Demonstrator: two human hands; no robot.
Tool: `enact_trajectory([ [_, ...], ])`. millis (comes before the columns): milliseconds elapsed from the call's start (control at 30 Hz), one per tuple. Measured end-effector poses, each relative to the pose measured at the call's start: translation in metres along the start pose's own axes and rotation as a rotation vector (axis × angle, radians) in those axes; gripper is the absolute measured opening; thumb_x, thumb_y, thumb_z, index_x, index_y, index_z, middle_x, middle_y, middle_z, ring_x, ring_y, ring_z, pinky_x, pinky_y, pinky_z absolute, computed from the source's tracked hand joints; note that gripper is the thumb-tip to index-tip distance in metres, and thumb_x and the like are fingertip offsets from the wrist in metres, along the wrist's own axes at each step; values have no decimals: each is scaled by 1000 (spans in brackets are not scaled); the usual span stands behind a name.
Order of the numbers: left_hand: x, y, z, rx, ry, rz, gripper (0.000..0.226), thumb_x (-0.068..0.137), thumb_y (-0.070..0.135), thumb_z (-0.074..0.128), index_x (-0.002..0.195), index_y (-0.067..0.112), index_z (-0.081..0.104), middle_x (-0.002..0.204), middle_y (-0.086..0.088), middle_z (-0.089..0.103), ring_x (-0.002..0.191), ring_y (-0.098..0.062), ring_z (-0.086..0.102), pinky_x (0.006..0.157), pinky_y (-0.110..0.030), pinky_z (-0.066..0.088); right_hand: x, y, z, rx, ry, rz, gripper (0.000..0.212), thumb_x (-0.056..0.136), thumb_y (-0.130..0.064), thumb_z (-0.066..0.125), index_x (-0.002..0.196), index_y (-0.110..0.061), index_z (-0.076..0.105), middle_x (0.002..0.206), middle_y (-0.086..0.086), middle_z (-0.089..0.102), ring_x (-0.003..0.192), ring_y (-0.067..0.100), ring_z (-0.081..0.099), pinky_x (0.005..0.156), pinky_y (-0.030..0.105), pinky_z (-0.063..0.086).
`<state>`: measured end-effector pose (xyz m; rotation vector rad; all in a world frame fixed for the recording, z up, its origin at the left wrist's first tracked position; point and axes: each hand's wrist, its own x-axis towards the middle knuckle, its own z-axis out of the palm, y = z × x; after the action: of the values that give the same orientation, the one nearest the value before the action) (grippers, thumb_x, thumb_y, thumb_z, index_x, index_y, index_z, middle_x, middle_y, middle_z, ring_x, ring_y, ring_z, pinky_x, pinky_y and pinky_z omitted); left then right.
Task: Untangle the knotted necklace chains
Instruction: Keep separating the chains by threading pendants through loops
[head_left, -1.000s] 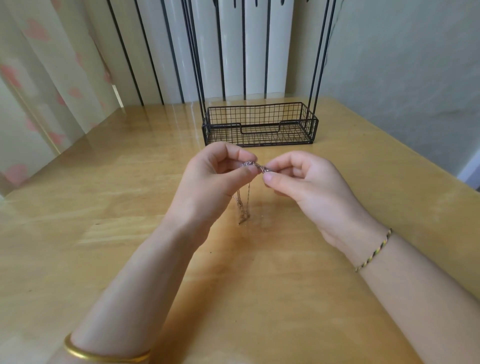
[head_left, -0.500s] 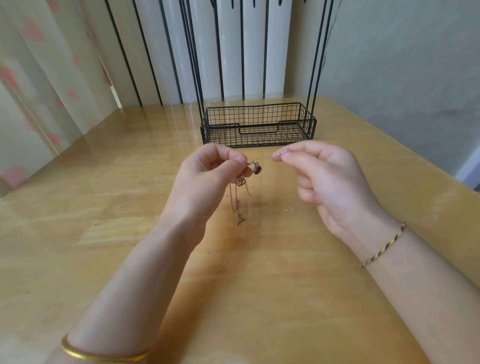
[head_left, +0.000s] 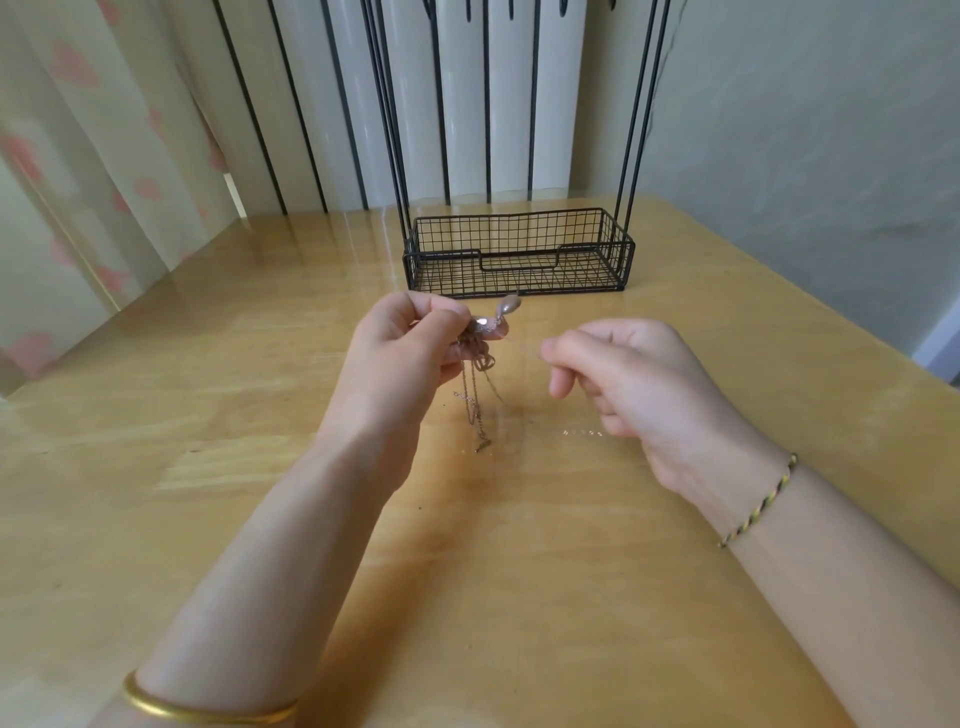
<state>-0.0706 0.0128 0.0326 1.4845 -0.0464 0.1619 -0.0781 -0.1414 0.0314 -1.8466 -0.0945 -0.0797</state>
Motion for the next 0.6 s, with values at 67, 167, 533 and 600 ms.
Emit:
enact_trajectory([
  [67, 0, 0, 0, -9, 0, -2, 13, 95, 8, 50, 84, 14, 52, 76, -2, 73, 65, -11, 58, 79, -29, 50, 2, 4, 1, -28, 14, 30, 34, 79, -18, 59, 46, -15, 53, 47, -5, 26, 38, 6, 24, 39, 14, 22],
  [167, -2, -1, 1, 17, -24, 5, 11, 96, 8, 50, 86, 14, 51, 75, -2, 74, 63, -10, 56, 73, -26, 47, 1, 6, 3, -37, 11, 60, 29, 82, -19, 59, 53, -16, 57, 52, -2, 34, 40, 8, 28, 42, 22, 27],
  [533, -4, -2, 3, 144, -20, 71, 13, 91, 12, 60, 79, 16, 57, 60, 8, 60, 64, -14, 53, 76, -34, 47, 0, 4, 7, 143, -87, -40, 12, 89, -11, 60, 96, -17, 68, 83, -1, 70, 76, 7, 64, 72, 29, 53],
  [600, -4, -2, 3, 143, -29, 76, 12, 91, 12, 60, 80, 15, 56, 63, 7, 62, 61, -11, 53, 74, -32, 46, 1, 5, 6, 164, -91, -37, 11, 88, -8, 61, 90, -19, 66, 92, 3, 68, 78, 9, 64, 71, 30, 54],
])
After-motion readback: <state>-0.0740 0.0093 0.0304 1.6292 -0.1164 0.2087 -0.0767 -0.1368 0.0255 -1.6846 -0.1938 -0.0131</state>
